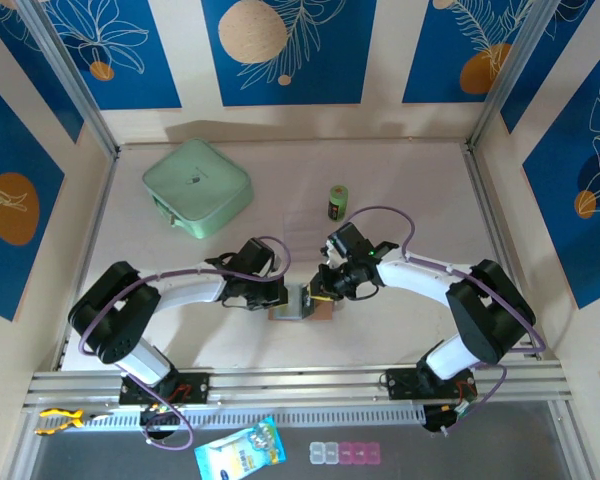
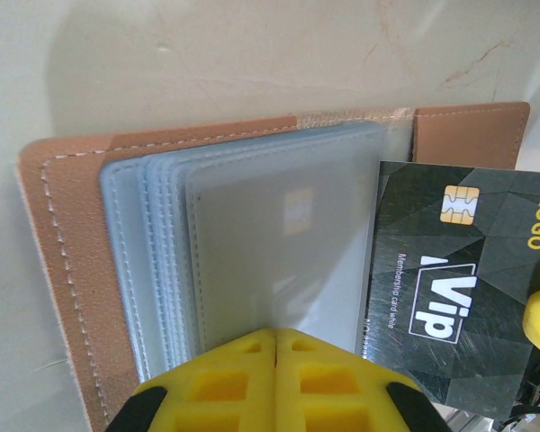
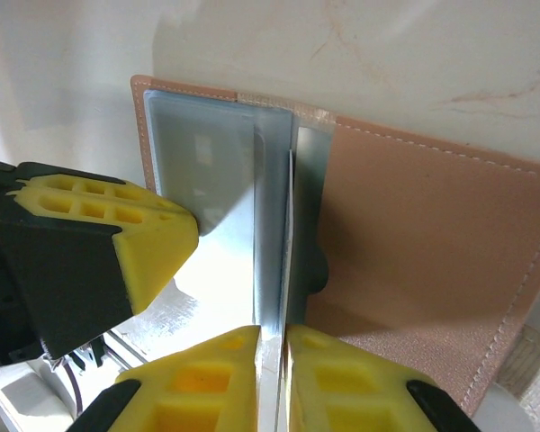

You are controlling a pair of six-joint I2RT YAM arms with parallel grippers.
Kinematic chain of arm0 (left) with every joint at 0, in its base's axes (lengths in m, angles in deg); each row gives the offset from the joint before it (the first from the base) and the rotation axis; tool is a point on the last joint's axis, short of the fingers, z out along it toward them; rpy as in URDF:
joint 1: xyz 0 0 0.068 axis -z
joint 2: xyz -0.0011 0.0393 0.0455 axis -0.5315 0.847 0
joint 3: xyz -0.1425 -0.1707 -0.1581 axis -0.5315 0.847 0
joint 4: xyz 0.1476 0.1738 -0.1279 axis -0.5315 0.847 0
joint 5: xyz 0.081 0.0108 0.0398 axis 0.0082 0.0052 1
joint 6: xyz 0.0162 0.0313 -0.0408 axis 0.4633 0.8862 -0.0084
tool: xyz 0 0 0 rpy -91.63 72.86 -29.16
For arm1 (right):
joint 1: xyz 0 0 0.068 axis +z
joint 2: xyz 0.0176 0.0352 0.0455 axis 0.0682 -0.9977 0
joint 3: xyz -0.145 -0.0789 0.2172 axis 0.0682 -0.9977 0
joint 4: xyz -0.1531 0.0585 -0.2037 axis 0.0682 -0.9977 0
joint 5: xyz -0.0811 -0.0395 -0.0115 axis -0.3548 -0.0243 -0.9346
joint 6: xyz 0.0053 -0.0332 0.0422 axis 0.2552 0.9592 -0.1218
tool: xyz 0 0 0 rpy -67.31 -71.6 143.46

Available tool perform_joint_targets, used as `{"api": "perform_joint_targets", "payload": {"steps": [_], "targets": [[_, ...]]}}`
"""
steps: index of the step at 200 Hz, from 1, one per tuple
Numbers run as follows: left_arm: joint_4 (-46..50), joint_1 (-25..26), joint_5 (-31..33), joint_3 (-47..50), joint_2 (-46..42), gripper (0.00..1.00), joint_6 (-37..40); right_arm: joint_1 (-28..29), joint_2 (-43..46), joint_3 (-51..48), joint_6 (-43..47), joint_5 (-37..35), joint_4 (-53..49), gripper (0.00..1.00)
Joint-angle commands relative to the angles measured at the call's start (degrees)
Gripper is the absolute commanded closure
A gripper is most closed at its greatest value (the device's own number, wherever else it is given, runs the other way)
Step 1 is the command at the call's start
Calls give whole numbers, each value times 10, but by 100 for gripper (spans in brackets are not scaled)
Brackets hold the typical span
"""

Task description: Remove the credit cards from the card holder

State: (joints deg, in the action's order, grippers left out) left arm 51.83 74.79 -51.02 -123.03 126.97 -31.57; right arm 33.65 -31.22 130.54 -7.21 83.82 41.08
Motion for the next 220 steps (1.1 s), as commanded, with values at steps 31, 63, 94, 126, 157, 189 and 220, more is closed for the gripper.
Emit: {"api": "perform_joint_targets", "payload": {"steps": [31, 63, 94, 126, 157, 189, 220], "targets": [[21, 5, 14, 12, 1, 96, 2, 4, -21, 10, -11, 3, -13, 85], [21, 5, 14, 12, 0, 96, 1, 4, -22, 5, -15, -2, -6, 88], [24, 4, 14, 8, -6, 96, 0, 3, -11, 5, -14, -7, -10, 91], [46, 4, 14, -13, -21, 96, 3, -1, 13, 10, -10, -13, -30, 92], [69, 2, 19, -35, -43, 94, 10, -5, 40, 24, 9, -21, -63, 92], [85, -7, 25, -43, -72, 92, 17, -6, 63, 48, 39, -42, -105, 92], [107, -26, 35, -43, -109, 90, 26, -8, 80, 87, 131, -55, -135, 92]]}}
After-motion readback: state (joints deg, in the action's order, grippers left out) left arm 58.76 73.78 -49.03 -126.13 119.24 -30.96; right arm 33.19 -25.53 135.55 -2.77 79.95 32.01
